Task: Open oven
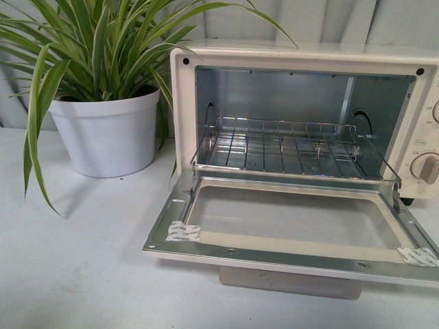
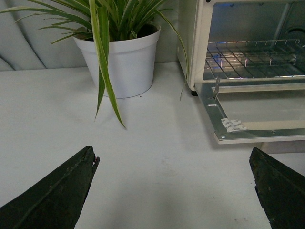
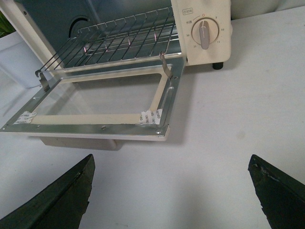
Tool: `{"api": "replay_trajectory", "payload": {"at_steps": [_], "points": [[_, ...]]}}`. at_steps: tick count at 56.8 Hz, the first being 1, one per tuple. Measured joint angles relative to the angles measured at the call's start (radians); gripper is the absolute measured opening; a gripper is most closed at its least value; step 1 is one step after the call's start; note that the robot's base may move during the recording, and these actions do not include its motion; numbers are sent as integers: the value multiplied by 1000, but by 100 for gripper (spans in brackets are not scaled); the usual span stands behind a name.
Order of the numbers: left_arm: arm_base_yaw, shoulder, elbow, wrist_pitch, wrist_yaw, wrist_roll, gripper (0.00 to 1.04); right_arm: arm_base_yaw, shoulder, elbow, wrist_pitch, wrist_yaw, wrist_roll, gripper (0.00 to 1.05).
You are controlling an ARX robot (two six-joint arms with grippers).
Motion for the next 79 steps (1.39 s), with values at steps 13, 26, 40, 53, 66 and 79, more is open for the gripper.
{"api": "replay_trajectory", "payload": {"at_steps": [13,26,40,53,66,79], "points": [[22,-60,-19,-13,-2,-36,98,-15,-48,-10,-3,-18,26,95],[201,-174,-58,-46,89,-46,53,195,-170,-43,113,432,-146,56],[385,-265,-101,-84,269,-48,4,202,-351,-43,-79,446,-174,3],[586,-294,-107,-108,451,-48,4,202,-352,-43,-81,447,-177,1],[589,-294,-107,-108,459,-48,4,202,-352,-43,-81,446,-177,1],[589,-294,-107,-108,459,-49,32,202,-352,-43,-81,446,-179,29]]}}
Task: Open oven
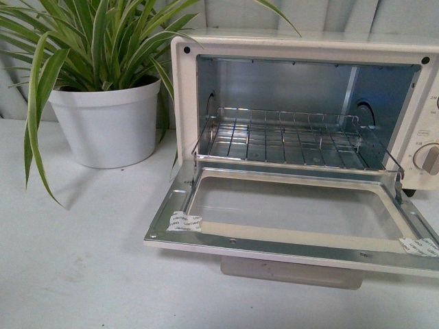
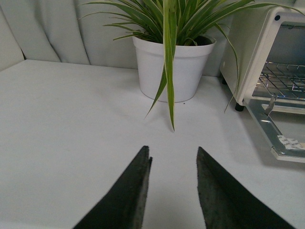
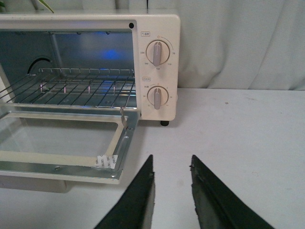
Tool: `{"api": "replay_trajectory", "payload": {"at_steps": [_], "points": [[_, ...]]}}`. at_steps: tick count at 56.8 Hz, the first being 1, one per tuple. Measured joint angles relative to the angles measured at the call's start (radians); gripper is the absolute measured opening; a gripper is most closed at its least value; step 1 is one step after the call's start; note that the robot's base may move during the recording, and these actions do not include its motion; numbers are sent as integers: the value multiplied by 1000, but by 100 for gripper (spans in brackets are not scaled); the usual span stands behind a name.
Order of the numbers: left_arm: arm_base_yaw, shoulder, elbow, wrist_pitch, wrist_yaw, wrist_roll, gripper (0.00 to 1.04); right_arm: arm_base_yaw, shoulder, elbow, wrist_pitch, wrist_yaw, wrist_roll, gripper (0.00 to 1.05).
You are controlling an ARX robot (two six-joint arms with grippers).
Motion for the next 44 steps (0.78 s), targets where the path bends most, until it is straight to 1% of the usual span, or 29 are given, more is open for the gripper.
{"api": "replay_trajectory", "payload": {"at_steps": [5,10,11,14,15,18,19,20,21,23,25,44], "points": [[0,0,0,0,0,0,50,0,0,0,0,0,0,45],[0,0,0,0,0,0,72,0,0,0,0,0,0,68],[0,0,0,0,0,0,75,0,0,0,0,0,0,70],[0,0,0,0,0,0,84,0,0,0,0,0,0,80],[0,0,0,0,0,0,87,0,0,0,0,0,0,82],[0,0,0,0,0,0,96,0,0,0,0,0,0,93],[0,0,0,0,0,0,99,0,0,0,0,0,0,94],[0,0,0,0,0,1,100,0,0,0,0,0,0,97],[0,0,0,0,0,1,100,0,0,0,0,0,1,97],[0,0,0,0,0,1,98,0,0,0,0,0,1,96],[0,0,0,0,0,1,98,0,0,0,0,0,0,95],[0,0,0,0,0,1,98,0,0,0,0,0,1,95]]}}
